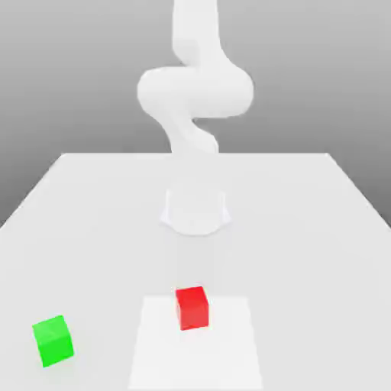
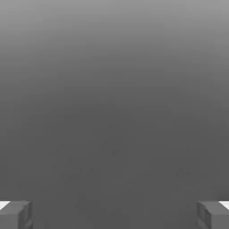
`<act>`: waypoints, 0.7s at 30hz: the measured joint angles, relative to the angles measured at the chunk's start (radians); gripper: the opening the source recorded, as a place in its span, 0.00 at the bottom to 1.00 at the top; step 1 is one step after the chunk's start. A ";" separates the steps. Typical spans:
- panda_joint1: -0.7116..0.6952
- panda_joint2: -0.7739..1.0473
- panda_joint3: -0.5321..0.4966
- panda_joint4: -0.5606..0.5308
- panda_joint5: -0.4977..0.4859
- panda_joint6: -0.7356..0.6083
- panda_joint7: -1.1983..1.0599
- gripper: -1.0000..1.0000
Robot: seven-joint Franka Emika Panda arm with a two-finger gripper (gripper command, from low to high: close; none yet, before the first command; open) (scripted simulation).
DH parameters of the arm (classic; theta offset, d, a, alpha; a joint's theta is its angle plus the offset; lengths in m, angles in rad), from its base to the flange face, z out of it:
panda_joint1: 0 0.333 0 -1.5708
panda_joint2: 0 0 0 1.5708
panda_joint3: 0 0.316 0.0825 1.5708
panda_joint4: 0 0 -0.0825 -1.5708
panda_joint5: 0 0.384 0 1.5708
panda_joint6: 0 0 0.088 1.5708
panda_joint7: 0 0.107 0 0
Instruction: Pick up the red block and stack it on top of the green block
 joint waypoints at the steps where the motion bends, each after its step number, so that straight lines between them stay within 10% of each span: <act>1: 0.006 0.035 -0.007 -0.027 0.002 0.024 -0.014 0.50; 21: 0.051 0.786 -0.060 -0.482 0.013 0.551 -0.243 0.50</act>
